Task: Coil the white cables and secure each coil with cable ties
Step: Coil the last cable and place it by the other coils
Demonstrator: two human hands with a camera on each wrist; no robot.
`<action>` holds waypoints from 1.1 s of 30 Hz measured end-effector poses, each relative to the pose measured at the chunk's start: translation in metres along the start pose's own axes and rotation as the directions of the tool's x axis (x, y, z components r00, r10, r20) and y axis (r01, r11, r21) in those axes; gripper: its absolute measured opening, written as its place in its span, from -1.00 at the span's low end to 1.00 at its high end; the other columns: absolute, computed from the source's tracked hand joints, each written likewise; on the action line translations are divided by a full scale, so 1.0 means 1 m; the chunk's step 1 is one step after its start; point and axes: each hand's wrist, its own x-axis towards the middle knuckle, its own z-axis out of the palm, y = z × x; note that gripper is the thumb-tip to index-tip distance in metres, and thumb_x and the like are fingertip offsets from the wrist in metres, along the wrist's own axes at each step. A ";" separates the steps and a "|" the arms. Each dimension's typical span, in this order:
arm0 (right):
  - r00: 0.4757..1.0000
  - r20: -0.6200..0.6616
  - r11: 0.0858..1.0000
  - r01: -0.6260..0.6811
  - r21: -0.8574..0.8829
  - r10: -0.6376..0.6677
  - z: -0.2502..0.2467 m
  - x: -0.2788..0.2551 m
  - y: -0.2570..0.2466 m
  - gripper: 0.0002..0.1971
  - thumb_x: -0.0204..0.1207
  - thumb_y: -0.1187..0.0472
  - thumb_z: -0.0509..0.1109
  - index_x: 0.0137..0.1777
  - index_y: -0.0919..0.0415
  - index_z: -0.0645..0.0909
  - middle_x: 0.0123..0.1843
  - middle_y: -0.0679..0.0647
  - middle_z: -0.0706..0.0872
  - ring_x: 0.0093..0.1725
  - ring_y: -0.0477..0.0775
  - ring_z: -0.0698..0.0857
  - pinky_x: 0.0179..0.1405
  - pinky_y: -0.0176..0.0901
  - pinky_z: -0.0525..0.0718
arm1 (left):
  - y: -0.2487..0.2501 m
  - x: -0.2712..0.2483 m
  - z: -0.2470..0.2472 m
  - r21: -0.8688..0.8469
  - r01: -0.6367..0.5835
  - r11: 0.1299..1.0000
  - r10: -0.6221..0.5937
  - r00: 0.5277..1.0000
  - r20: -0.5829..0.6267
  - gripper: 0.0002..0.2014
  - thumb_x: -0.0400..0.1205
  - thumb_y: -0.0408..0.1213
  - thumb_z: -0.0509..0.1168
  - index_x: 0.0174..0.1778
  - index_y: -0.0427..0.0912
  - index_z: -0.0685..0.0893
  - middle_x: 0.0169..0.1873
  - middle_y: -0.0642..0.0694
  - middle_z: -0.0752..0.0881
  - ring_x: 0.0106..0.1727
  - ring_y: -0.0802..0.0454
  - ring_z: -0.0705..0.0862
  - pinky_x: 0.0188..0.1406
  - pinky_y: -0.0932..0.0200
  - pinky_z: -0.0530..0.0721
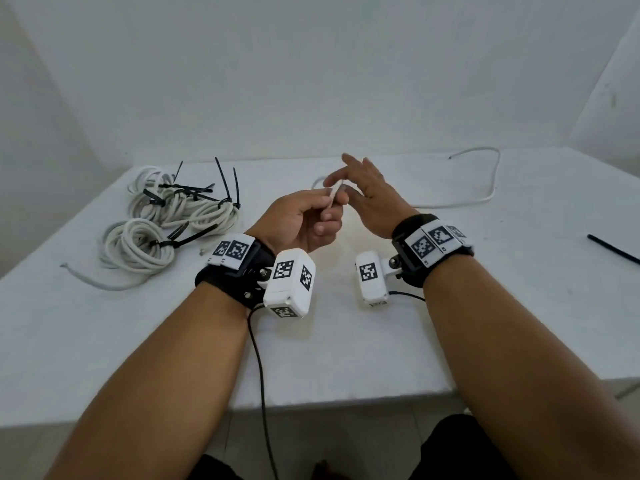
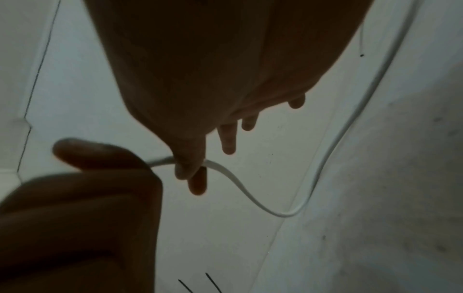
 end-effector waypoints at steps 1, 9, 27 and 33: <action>0.999 0.044 1.000 -0.021 -0.005 0.021 0.000 0.002 0.000 -0.79 0.75 0.04 0.12 0.19 -0.25 0.56 0.64 -0.19 0.38 0.73 0.00 0.08 0.66 0.12 0.08 | 0.000 0.000 -0.001 -0.036 -0.030 0.999 0.031 0.999 0.040 -0.81 0.68 -0.38 0.03 -0.02 -0.26 0.56 -0.43 -0.02 0.42 -0.51 0.15 0.38 -0.50 0.30 0.31; 0.979 0.179 0.996 -0.090 -0.026 0.093 0.006 0.001 -0.021 -0.62 0.78 0.05 0.06 -0.22 0.08 0.57 -0.36 -0.01 0.62 -0.31 -0.02 0.63 -0.15 -0.15 0.55 | -0.003 0.012 -0.005 -0.168 -0.370 0.914 0.319 0.909 -0.267 -0.80 0.75 -0.50 0.06 0.08 -0.39 0.61 -0.18 -0.20 0.83 -0.25 0.04 0.79 -0.24 0.26 0.76; 0.960 0.281 0.978 0.064 -0.198 -0.006 0.006 -0.010 -0.028 -0.67 0.69 -0.02 0.30 0.06 0.21 0.77 -0.27 0.17 0.71 -0.37 -0.07 0.52 -0.32 -0.27 0.50 | -0.011 0.019 -0.040 0.598 -0.284 0.749 0.608 0.654 -0.451 -0.80 0.68 -0.57 0.17 0.16 -0.41 0.62 -0.02 -0.21 0.79 -0.05 0.13 0.82 -0.03 0.31 0.72; 0.994 -0.050 0.995 0.095 -0.022 -0.096 -0.010 -0.010 -0.010 -0.89 0.55 0.15 0.49 -0.17 0.10 0.81 -0.35 -0.11 0.76 -0.34 -0.19 0.65 -0.33 -0.32 0.57 | -0.005 0.012 -0.025 0.743 0.007 0.669 0.245 0.942 -0.229 -0.75 0.75 -0.35 0.13 -0.02 -0.26 0.73 -0.24 -0.12 0.85 -0.20 -0.03 0.81 -0.06 0.15 0.71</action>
